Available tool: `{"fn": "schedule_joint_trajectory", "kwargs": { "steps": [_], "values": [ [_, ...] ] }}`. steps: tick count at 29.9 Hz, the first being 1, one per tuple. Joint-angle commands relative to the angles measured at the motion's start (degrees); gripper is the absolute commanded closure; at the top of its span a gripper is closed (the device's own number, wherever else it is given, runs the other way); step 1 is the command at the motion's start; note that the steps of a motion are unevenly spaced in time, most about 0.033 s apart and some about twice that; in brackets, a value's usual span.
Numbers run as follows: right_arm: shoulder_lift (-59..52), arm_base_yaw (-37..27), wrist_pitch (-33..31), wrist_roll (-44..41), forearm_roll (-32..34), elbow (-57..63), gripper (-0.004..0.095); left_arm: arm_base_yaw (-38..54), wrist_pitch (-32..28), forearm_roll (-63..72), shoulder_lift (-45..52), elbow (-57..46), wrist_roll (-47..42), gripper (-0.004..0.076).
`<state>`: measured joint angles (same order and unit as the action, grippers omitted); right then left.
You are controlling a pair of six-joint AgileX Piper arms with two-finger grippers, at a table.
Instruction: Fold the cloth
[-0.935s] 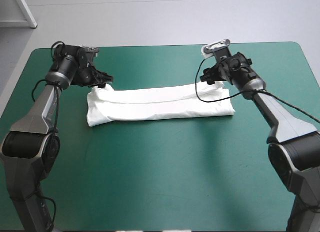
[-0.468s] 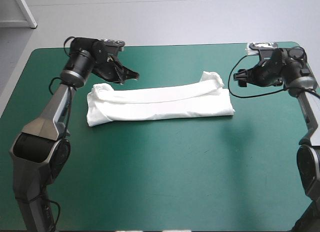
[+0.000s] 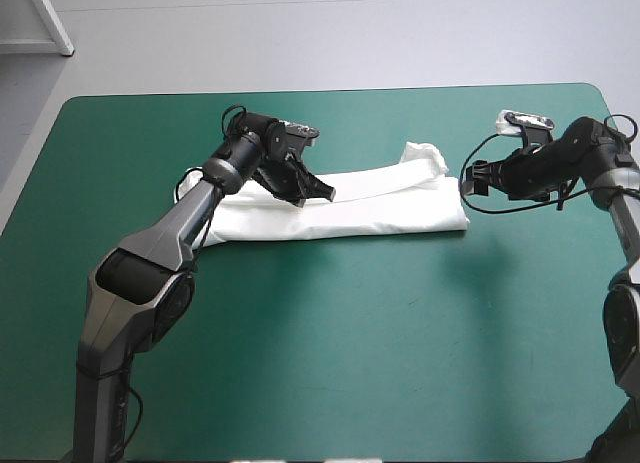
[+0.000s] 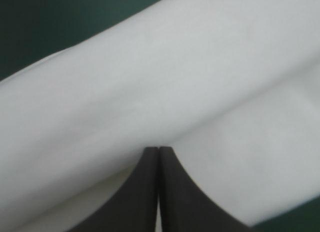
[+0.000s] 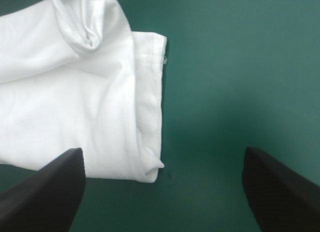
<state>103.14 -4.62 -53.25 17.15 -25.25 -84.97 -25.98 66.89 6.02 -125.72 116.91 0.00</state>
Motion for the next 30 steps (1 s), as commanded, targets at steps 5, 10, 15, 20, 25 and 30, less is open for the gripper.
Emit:
{"fn": "schedule_joint_trajectory", "kwargs": {
  "steps": [5, 10, 15, 20, 25, 30],
  "values": [
    [1.3, -0.5, 1.1, 6.4, -12.6, -1.3, 0.0103, -0.4, -3.9, 0.4, -0.3, 1.6, -1.1, 0.0732],
    [5.7, -0.4, 1.6, 8.4, -16.5, -1.4, 0.0103, -0.4, -3.7, -0.6, -1.3, 1.6, -1.4, 0.0732],
    [9.2, -0.3, 1.7, 10.4, -20.4, -1.4, 0.0104, -0.4, -3.7, -0.6, -1.3, 1.6, -1.4, 0.0732],
    [11.5, 1.5, 1.0, 11.2, -22.9, -1.4, 0.0203, -0.4, -3.6, -0.6, -1.3, 1.6, -1.4, 0.0732],
    [12.6, 5.4, 1.3, 10.0, -20.9, -1.0, 0.0334, -0.4, -3.6, -0.5, -1.3, 1.6, -1.5, 0.0732],
    [12.6, 7.1, 3.7, 6.8, -16.8, -1.0, 0.0553, -0.4, -3.6, -0.3, -1.3, 1.6, -1.5, 0.0732]
  ]
}}
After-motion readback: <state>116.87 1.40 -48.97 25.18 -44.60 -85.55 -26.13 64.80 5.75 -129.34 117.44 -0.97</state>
